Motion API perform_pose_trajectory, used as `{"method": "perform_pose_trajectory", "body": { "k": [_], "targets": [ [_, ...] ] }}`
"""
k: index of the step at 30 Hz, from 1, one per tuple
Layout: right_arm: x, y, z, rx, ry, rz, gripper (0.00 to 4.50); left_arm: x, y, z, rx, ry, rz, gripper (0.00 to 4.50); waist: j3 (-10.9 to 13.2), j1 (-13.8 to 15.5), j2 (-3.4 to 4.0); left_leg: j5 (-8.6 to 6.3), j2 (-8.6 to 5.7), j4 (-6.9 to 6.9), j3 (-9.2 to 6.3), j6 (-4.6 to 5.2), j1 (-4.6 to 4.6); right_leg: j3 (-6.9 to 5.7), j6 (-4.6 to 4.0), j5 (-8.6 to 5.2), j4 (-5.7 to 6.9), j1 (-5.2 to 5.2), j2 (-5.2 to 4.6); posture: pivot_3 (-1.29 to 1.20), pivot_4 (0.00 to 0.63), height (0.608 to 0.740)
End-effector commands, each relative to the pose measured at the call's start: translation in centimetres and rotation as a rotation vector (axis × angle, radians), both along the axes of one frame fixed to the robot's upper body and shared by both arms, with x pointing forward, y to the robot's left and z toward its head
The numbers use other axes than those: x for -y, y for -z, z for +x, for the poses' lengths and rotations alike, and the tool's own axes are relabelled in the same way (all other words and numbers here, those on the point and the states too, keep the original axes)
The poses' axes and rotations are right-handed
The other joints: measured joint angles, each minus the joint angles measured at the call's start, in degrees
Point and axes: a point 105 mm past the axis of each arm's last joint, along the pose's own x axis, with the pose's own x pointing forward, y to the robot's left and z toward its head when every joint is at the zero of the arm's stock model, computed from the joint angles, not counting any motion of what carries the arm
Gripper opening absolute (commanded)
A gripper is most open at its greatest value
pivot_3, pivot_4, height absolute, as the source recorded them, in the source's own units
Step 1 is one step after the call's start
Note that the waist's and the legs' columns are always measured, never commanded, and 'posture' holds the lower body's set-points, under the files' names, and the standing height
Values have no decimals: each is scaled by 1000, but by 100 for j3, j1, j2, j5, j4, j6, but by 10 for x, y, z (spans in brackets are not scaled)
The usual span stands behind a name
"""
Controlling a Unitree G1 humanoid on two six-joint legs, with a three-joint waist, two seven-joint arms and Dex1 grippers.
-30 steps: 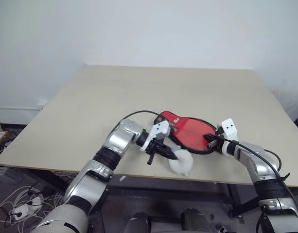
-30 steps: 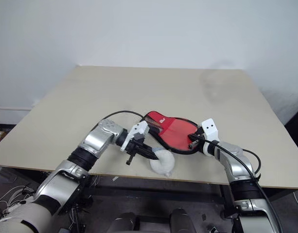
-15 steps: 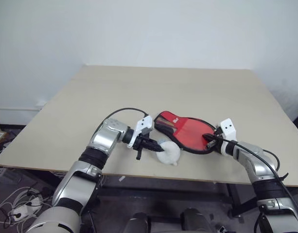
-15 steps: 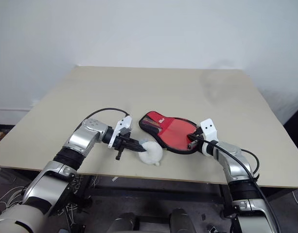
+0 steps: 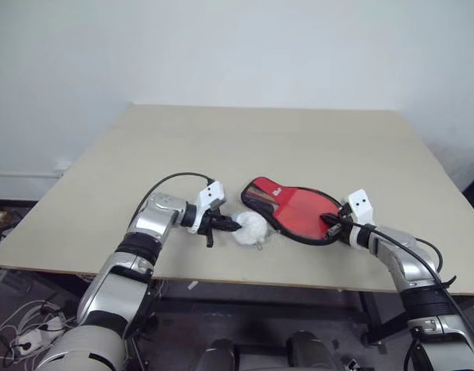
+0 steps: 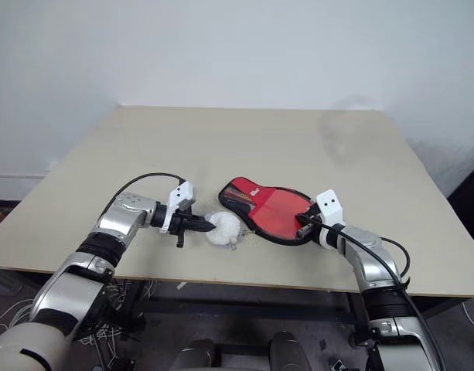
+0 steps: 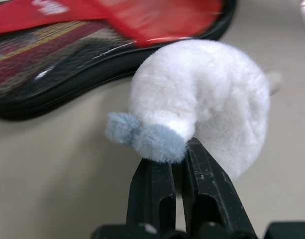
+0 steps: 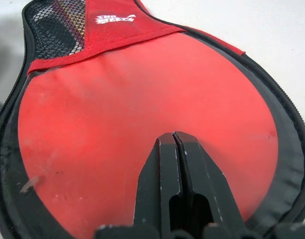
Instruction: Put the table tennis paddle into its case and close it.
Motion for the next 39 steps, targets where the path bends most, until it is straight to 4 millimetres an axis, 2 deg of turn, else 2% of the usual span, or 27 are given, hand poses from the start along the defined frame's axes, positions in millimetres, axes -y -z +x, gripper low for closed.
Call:
{"method": "perform_pose_trajectory", "body": {
  "k": [1,17,33,39],
  "targets": [
    [-2,12,-5,-47,-14,-20,0,-20,-10,19,91,-119,47,34,-1,-12,-2,0,0,0,0,0,0,0,0,0,0,0,0,0,0,740],
    [-3,14,-7,-51,-23,-26,0,-41,-24,51,211,-362,40,34,-3,-42,-18,0,0,-1,-4,0,11,-2,9,5,4,3,0,0,0,740],
    [-5,15,-7,-52,-33,-26,0,-83,-28,78,343,-702,197,34,-2,-41,-27,0,-1,-5,-4,-1,12,-2,15,9,4,3,0,0,0,740],
    [-7,15,-7,-53,-36,-25,0,-86,-39,88,427,-801,211,34,-2,-56,-37,-1,0,-10,-3,-1,15,-2,16,9,3,2,0,0,0,740]
  ]
}}
